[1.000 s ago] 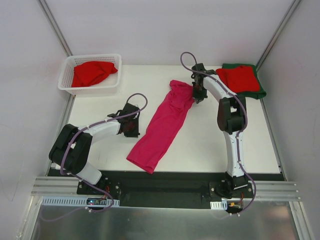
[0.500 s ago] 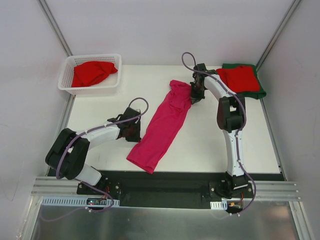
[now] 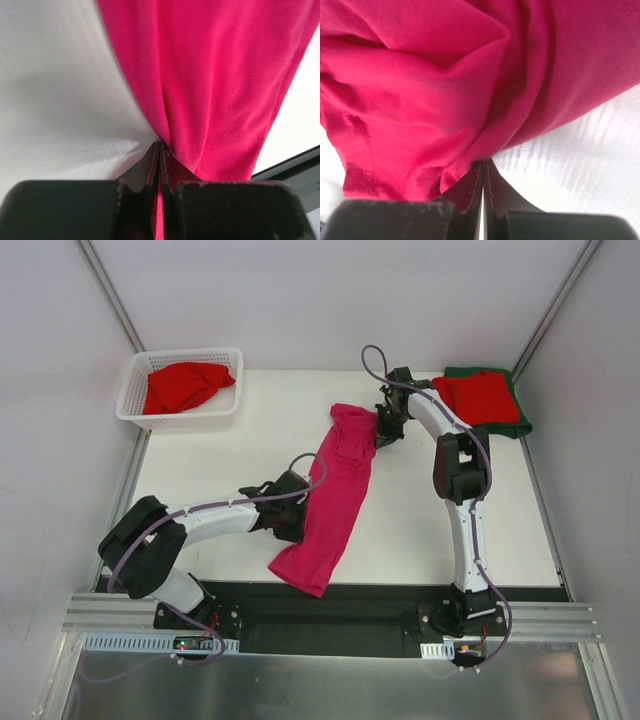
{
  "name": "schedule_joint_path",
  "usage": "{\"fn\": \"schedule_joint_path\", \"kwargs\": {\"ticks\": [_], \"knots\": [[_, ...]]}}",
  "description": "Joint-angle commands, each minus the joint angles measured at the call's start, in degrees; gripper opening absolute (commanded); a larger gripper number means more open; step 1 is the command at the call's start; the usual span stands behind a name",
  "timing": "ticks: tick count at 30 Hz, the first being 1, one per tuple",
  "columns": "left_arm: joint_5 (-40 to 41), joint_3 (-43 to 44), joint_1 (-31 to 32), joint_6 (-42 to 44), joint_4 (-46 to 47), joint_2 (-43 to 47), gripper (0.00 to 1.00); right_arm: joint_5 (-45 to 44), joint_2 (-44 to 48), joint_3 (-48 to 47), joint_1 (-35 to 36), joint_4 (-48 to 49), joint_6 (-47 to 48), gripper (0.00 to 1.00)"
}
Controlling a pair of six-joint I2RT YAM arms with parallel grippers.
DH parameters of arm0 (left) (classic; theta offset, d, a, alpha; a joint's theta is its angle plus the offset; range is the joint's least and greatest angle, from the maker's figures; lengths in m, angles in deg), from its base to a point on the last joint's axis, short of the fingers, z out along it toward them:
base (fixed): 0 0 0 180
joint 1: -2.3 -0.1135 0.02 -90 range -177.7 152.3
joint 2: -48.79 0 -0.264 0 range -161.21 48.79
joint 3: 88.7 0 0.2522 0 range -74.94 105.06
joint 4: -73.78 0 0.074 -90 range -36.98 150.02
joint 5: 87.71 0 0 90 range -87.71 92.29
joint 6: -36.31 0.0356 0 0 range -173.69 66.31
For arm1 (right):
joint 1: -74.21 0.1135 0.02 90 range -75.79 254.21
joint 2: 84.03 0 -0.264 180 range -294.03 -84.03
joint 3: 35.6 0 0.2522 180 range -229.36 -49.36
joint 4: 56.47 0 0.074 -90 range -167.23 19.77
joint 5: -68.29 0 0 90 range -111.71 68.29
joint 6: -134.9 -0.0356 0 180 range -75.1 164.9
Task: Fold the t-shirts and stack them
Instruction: Rotate the tshirt 90 degrees
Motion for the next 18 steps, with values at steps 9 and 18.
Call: {"fn": "schedule_joint_path", "kwargs": {"ticks": [9, 18], "knots": [[-3.56, 12.25, 9.38, -2.36, -0.43, -8.58, 0.0, 6.67, -0.85, -3.59, 0.49, -1.4, 0.77, 0.01], [-3.3, 14.99, 12.55, -2.89, -0.52, -10.1, 0.0, 2.47, 1.42, -1.31, 0.66, 0.0, 2.18, 0.01]]}}
